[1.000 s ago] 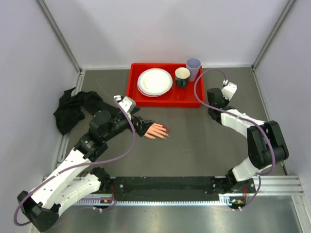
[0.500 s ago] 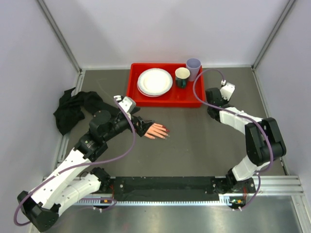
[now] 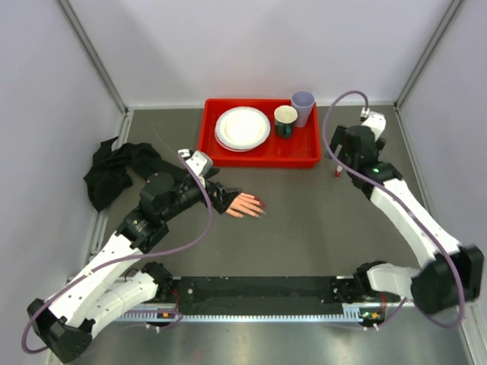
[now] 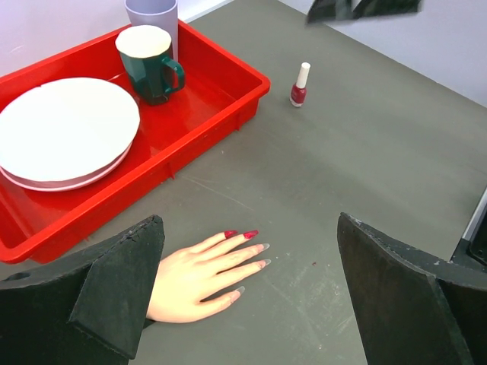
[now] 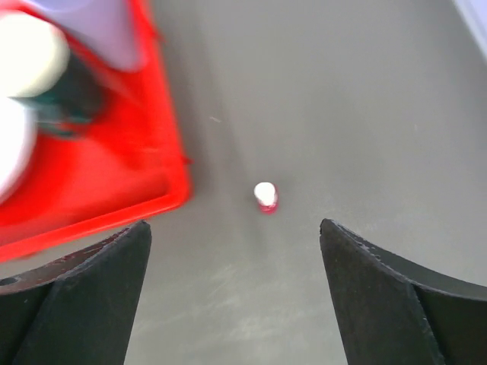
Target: Paint the nails
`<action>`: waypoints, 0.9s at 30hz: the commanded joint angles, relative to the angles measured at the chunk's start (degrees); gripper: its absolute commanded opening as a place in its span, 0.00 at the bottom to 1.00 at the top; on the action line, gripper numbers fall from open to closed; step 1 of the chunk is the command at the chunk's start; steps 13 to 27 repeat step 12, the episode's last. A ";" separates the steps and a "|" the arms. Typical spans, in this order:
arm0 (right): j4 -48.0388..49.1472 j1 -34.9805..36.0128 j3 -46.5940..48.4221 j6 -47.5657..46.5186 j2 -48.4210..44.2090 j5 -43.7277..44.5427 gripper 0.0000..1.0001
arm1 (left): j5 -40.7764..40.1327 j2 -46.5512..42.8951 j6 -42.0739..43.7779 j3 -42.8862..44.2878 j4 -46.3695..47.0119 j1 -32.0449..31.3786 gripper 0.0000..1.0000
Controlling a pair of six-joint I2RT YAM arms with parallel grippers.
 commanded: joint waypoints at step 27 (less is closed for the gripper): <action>-17.91 1.40 9.61 -6.77 -35.43 -22.46 0.99 | -3.95 0.29 -8.32 10.53 -0.14 0.26 0.99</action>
